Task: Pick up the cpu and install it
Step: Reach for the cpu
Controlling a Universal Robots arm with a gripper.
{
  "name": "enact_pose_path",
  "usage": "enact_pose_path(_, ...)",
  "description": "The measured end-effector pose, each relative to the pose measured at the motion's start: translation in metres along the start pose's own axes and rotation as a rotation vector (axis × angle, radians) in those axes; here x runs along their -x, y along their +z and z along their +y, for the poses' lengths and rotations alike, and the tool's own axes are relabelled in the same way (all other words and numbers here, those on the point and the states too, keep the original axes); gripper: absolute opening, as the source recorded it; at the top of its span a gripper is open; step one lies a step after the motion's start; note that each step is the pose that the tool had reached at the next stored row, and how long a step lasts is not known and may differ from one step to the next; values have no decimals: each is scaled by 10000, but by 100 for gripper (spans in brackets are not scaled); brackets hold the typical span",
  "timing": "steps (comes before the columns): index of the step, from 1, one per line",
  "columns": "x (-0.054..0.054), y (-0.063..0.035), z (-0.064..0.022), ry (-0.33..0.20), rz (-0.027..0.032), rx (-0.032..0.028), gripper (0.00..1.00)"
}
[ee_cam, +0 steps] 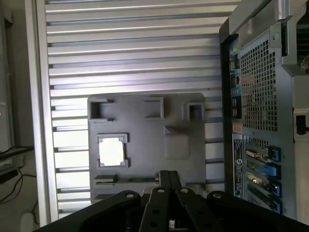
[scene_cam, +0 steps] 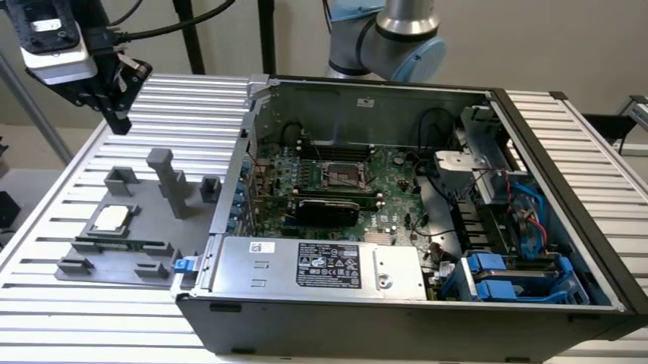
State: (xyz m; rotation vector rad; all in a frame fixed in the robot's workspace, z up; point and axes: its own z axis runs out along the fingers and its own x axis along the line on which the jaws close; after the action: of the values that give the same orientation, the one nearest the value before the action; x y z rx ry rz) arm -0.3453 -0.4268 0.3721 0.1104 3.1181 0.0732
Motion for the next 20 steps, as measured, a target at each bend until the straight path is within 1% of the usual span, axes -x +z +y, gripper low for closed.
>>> enact_pose_path(16,-732,234,-63,0,-5,-37,11)
enact_pose_path(17,-767,236,-66,-1,-4,-37,11)
enact_pose_path(20,-770,236,-66,-1,-3,-38,11)
